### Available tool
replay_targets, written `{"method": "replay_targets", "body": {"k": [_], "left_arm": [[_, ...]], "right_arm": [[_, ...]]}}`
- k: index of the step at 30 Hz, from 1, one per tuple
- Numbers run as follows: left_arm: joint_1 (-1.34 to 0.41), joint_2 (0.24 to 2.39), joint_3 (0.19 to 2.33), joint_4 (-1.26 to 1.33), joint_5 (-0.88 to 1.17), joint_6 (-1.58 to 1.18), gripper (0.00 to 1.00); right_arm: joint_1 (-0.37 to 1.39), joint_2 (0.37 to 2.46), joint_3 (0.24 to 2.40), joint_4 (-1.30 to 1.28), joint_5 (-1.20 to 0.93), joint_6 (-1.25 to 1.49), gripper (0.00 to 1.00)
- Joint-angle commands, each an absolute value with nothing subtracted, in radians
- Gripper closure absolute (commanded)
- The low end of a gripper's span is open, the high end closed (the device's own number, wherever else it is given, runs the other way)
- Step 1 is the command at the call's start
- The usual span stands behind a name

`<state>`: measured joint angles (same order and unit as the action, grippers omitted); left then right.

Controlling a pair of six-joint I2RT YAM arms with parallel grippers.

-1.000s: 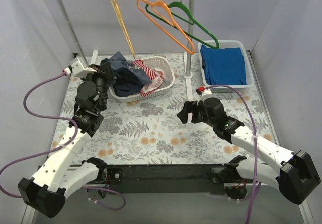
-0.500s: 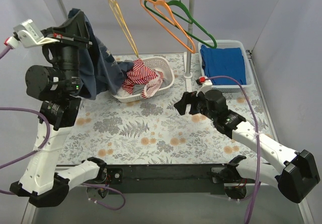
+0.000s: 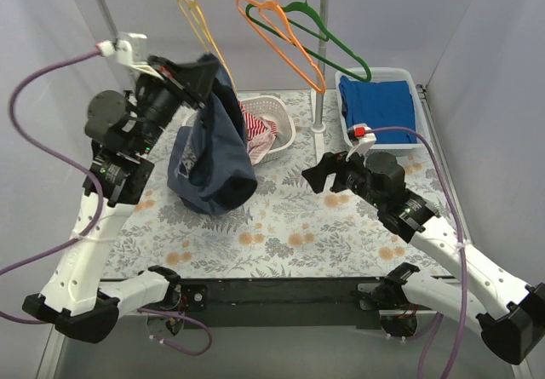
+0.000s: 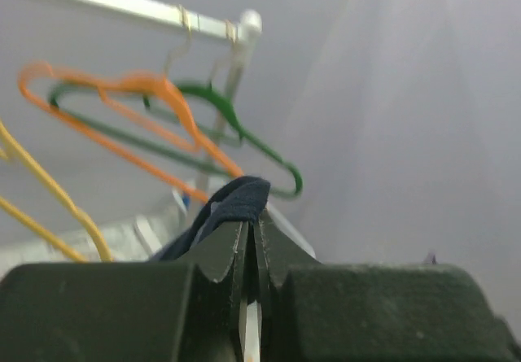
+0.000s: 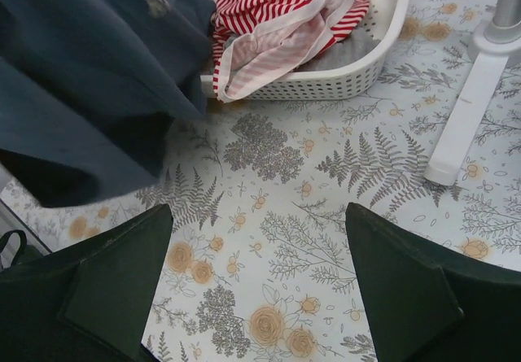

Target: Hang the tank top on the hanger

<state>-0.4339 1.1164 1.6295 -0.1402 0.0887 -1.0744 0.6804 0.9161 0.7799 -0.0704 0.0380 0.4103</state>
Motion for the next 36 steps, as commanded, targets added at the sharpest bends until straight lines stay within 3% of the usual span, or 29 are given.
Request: {"method": "replay_targets", "body": {"k": [1, 3, 8, 9, 10, 12, 13, 17, 19, 22, 27, 30, 36], "left_arm": [[-0.468, 1.065, 1.338, -0.161, 0.365, -1.215, 1.0], [-0.532, 1.074, 1.161, -0.132, 0.376, -1.221, 1.0], [-0.796, 1.212, 0.948, -0.06, 0.365, -1.25, 1.0], [-0.823, 1.265, 0.934, -0.042, 0.357, -1.256, 0.96], [-0.853, 1.288, 0.913, -0.037, 0.347, -1.275, 0.82], [-0.864, 1.315, 0.899, -0.038, 0.312, -1.296, 0.78], [-0.865, 1.302, 0.896, -0.044, 0.287, -1.313, 0.52], [-0.865, 1.195, 0.877, -0.09, 0.106, -1.376, 0.45], [-0.865, 1.161, 0.89, -0.22, -0.05, -1.417, 0.49], [-0.865, 1.117, 0.882, -0.377, -0.173, -1.471, 0.65], [-0.865, 1.144, 0.827, -0.52, -0.307, -1.509, 0.67], [-0.864, 1.182, 0.793, -0.509, -0.357, -1.528, 0.71], [-0.865, 1.291, 0.811, -0.508, -0.462, -1.532, 0.72]], "right_arm": [[0.676, 0.832, 0.775, -0.116, 0.083, 0.385, 0.04], [0.676, 0.812, 0.752, -0.13, 0.097, 0.385, 0.04], [0.676, 0.753, 0.697, -0.144, 0.126, 0.388, 0.05], [0.676, 0.752, 0.689, -0.146, 0.136, 0.387, 0.04], [0.676, 0.75, 0.675, -0.146, 0.141, 0.387, 0.05], [0.676, 0.752, 0.664, -0.152, 0.15, 0.388, 0.05], [0.676, 0.755, 0.652, -0.152, 0.153, 0.39, 0.05], [0.676, 0.773, 0.63, -0.146, 0.172, 0.394, 0.07], [0.676, 0.805, 0.626, -0.137, 0.157, 0.393, 0.1], [0.675, 0.862, 0.62, -0.133, 0.109, 0.406, 0.18], [0.676, 0.9, 0.525, -0.112, 0.034, 0.489, 0.25], [0.675, 0.891, 0.462, -0.11, 0.015, 0.546, 0.26], [0.678, 0.833, 0.358, -0.107, -0.04, 0.621, 0.26]]}}
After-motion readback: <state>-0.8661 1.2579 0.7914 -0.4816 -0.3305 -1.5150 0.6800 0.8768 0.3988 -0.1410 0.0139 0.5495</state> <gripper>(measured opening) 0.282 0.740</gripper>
